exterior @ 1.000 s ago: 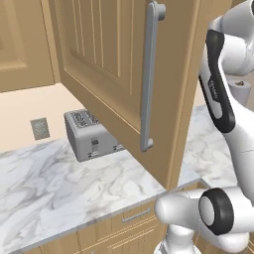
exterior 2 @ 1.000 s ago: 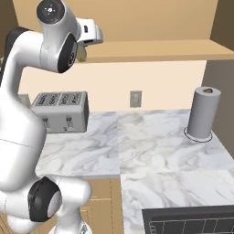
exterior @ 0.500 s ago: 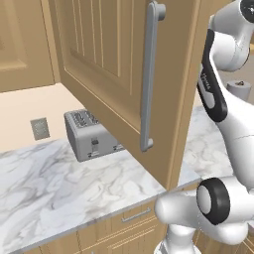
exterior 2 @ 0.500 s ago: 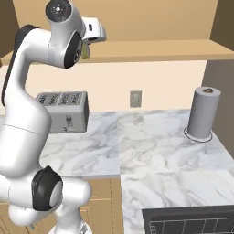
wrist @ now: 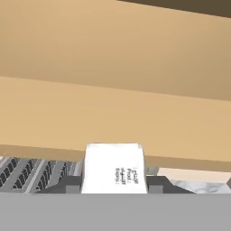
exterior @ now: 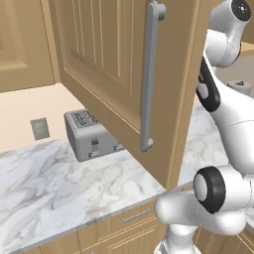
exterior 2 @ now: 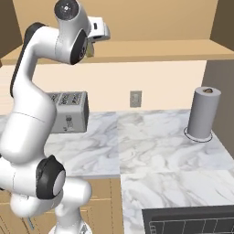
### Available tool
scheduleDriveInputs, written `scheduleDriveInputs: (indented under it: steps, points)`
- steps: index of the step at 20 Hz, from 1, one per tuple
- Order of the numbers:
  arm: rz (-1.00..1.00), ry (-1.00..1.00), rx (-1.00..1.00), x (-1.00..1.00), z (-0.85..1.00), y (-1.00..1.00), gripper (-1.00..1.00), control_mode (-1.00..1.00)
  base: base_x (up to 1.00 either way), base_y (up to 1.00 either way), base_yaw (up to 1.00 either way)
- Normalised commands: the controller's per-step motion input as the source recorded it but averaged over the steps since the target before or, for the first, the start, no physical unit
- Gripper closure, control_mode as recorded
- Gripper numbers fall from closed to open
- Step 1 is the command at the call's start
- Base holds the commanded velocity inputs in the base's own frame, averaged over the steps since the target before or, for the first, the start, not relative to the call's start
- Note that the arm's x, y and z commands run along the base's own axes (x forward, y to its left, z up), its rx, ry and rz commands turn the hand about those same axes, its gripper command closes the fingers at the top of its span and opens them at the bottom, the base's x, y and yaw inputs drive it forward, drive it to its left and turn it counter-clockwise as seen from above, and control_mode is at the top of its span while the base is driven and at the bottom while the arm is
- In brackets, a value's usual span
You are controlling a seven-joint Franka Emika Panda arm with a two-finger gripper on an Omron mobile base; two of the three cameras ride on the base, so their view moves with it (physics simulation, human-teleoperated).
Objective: Sort all alcoholic drinks to one cabinet, and non-alcoholic drinks to the other.
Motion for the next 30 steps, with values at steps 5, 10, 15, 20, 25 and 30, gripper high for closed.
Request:
scheduleDriveInputs:
  steps: [5, 10, 15, 20, 25, 30]
  points:
    - [0.00, 0.03, 0.00, 0.29, 0.00, -0.05, 1.00, -1.00, 0.00, 0.00, 0.00]
    - [0.00, 0.03, 0.00, 0.30, 0.00, -0.05, 1.00, -1.00, 0.00, 0.00, 0.00]
    - [0.00, 0.02, 0.00, 0.35, -0.01, -0.04, 1.00, -1.00, 0.00, 0.00, 0.00]
    - [0.00, 0.02, 0.00, 0.32, -0.05, -0.05, 1.00, -1.00, 0.00, 0.00, 0.00]
    - [0.00, 0.02, 0.00, 0.31, -0.10, -0.04, 1.00, -1.00, 0.00, 0.00, 0.00]
    - [0.00, 0.01, 0.00, 0.31, -0.11, -0.01, 1.00, -1.00, 0.00, 0.00, 0.00]
